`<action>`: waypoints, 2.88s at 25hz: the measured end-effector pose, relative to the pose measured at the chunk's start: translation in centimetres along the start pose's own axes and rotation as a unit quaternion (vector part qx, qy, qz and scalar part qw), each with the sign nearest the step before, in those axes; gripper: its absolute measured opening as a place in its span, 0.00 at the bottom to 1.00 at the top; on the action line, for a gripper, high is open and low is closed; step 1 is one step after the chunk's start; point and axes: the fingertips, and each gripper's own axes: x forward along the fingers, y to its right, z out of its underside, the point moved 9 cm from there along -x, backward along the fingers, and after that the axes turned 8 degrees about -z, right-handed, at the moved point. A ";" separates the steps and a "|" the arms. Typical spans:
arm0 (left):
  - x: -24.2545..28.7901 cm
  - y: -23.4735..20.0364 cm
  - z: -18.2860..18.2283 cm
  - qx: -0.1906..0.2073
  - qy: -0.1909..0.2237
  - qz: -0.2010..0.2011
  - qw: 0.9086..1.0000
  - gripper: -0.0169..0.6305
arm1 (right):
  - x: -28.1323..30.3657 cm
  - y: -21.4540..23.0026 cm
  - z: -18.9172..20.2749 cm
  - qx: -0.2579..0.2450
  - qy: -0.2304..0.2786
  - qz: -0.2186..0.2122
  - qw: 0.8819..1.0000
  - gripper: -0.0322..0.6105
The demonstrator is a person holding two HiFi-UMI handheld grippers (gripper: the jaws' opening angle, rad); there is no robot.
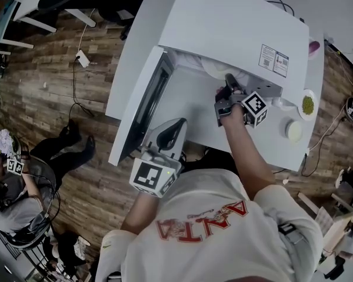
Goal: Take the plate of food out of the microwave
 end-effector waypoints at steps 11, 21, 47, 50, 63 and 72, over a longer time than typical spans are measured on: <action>-0.5 0.6 -0.3 0.012 0.001 0.020 1.000 0.04 | -1.8 -0.9 0.0 0.001 0.011 -0.038 0.999 0.08; -2.0 1.4 -0.7 0.032 -0.003 0.051 0.998 0.04 | -6.6 -2.2 2.4 0.004 -0.001 -0.060 0.998 0.08; -1.7 10.9 1.0 0.116 -0.030 0.265 0.957 0.04 | -29.6 4.7 1.7 0.036 0.190 -0.029 0.981 0.08; -1.4 12.4 1.4 0.120 -0.036 0.284 0.951 0.04 | -31.8 6.0 0.2 0.044 0.212 -0.019 0.976 0.08; 0.5 14.3 3.1 0.128 -0.066 0.296 0.944 0.04 | -33.5 10.4 -4.1 0.059 0.234 0.018 0.970 0.08; 2.6 15.4 3.5 0.126 -0.080 0.300 0.942 0.04 | -32.7 10.7 -5.4 0.065 0.230 0.035 0.970 0.07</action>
